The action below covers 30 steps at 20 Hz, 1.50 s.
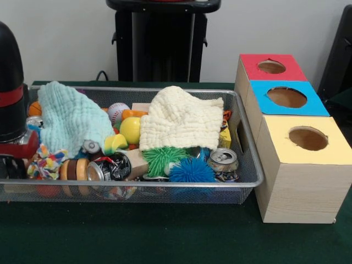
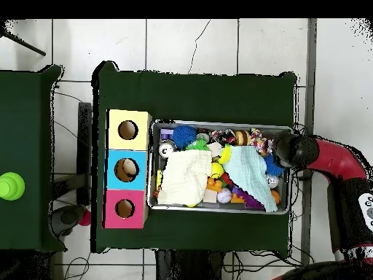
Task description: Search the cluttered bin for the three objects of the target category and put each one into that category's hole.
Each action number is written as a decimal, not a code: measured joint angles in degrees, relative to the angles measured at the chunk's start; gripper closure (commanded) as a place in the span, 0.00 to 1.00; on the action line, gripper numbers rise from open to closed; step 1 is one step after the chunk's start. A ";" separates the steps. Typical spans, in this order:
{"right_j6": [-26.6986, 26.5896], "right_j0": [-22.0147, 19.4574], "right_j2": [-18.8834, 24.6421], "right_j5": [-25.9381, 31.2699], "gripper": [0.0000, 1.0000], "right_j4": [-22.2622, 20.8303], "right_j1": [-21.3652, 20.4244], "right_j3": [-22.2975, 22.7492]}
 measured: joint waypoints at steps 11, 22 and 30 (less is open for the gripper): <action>0.00 -0.14 0.07 9.95 1.00 4.38 -7.80 4.62; 0.00 -0.15 0.67 10.05 1.00 8.14 -13.58 8.37; 0.00 -0.14 2.06 10.05 1.00 13.98 -14.46 10.96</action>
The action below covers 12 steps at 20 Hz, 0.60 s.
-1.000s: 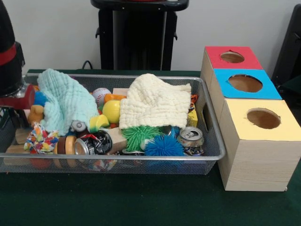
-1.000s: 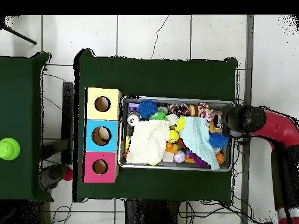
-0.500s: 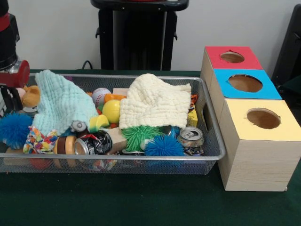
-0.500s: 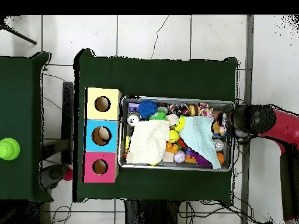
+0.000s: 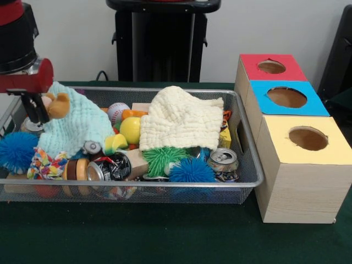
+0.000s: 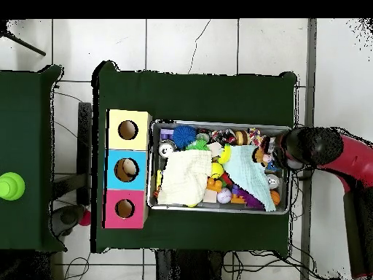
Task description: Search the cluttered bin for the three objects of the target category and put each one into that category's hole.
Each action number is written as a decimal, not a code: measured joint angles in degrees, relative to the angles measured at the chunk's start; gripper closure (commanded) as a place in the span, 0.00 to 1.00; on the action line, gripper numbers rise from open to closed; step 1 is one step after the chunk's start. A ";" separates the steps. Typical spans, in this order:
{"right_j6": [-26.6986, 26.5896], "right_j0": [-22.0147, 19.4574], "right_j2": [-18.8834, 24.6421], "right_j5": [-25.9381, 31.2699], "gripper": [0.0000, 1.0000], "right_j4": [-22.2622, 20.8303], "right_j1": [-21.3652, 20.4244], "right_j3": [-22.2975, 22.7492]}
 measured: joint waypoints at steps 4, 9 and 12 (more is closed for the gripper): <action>0.00 0.00 0.02 0.00 1.00 5.66 -0.01 2.56; 0.00 0.11 0.02 -0.01 1.00 10.54 -0.03 5.14; 0.01 0.24 0.02 -0.02 1.00 13.46 -0.07 7.07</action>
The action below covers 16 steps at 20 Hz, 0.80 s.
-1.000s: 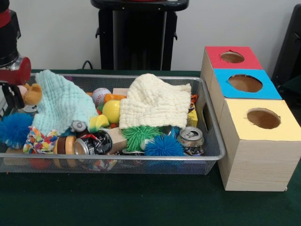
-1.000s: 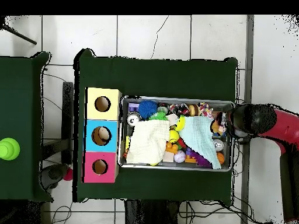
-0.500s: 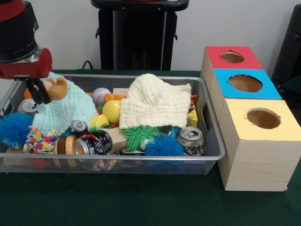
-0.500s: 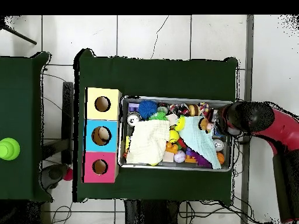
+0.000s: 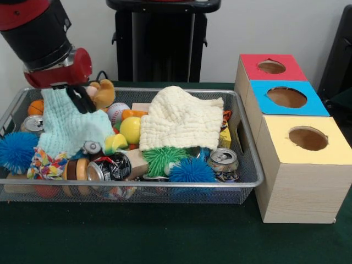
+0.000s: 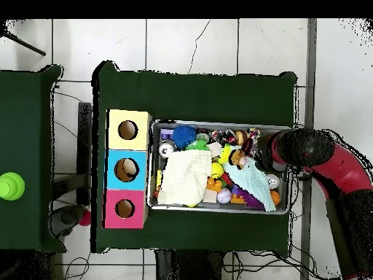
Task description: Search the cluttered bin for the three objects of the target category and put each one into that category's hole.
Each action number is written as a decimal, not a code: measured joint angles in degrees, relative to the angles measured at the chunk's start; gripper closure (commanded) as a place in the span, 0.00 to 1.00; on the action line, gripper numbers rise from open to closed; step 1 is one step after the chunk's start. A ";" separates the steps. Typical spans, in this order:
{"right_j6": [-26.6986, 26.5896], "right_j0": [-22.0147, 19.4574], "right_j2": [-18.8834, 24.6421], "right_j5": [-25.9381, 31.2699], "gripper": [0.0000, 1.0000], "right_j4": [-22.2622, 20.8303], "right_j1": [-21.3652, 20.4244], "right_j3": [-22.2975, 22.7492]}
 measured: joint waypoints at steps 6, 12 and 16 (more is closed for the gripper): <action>0.00 0.28 -0.01 -0.08 1.00 4.60 -0.22 4.59; 0.01 1.60 -0.02 -2.71 1.00 7.46 -0.80 10.13; 0.04 3.06 -0.02 -5.33 1.00 8.92 -1.34 13.11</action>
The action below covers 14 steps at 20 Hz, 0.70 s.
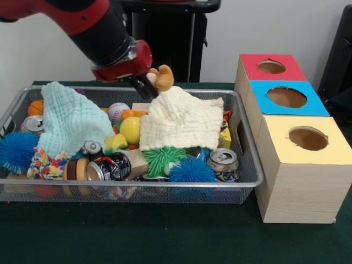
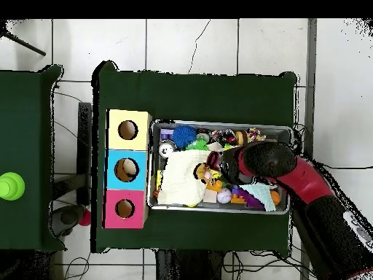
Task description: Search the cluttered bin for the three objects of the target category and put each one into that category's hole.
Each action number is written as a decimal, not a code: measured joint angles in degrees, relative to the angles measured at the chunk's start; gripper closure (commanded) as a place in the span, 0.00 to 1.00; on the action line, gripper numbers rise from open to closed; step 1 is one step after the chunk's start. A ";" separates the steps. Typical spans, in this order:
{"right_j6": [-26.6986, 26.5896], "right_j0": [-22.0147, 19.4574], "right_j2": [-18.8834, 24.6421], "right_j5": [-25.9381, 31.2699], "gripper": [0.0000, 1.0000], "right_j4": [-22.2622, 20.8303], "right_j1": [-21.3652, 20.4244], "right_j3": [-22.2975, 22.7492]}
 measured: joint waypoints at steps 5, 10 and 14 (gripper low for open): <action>0.02 2.88 0.00 -3.78 1.00 2.72 -0.90 4.05; 0.35 5.55 0.02 -6.24 1.00 5.27 -2.13 7.28; 0.61 7.68 0.02 -7.68 1.00 8.03 -3.63 10.16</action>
